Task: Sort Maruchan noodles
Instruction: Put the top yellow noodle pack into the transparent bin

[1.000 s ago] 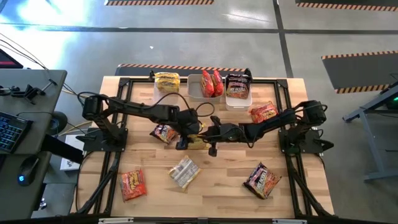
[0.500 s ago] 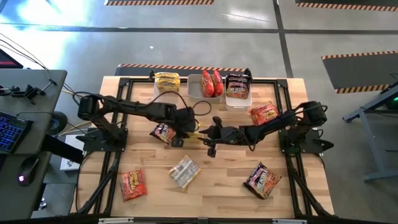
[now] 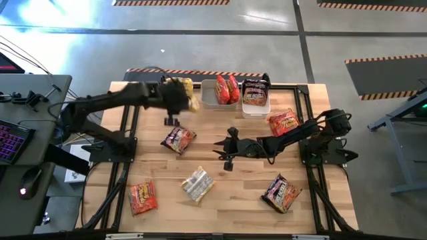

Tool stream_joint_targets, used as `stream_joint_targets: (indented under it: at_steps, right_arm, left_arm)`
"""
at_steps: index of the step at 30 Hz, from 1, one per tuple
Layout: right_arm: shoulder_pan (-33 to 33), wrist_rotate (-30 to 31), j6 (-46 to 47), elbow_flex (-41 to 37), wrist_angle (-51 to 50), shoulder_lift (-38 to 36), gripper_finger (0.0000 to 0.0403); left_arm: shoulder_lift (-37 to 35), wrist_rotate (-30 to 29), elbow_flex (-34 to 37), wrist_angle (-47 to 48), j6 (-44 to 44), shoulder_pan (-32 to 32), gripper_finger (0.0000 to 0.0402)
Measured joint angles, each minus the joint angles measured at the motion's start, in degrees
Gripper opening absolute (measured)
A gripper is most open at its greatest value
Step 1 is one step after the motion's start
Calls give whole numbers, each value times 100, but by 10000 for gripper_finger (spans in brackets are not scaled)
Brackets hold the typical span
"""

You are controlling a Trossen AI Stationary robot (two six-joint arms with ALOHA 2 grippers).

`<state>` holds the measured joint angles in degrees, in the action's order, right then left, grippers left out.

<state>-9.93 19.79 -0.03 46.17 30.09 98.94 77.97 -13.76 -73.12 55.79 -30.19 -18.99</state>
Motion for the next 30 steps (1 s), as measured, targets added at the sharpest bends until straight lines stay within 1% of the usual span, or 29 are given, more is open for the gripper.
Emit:
stream_joint_targets:
  at_steps: [5,10,14,16,21,30]
  right_arm:
    - [1,0,-24,0,-23,0,105]
    - [0,4,-24,0,-29,0,103]
    - [1,2,-24,-4,-28,0,103]
    - [-1,2,-24,-9,-31,0,103]
    - [-1,3,-2,-11,-29,0,103]
    - [-1,2,-2,-13,-31,0,103]
  left_arm:
    - [100,132,7,113,-581,-987,93]
    - [512,338,2,-118,-1204,-1670,94]
    - [892,602,6,-297,-1487,-2099,94]
    - [1047,631,2,-451,-1603,-2224,94]
    - [1319,954,2,-722,-1715,-2421,94]
    - [1815,992,2,-808,-1907,-2583,94]
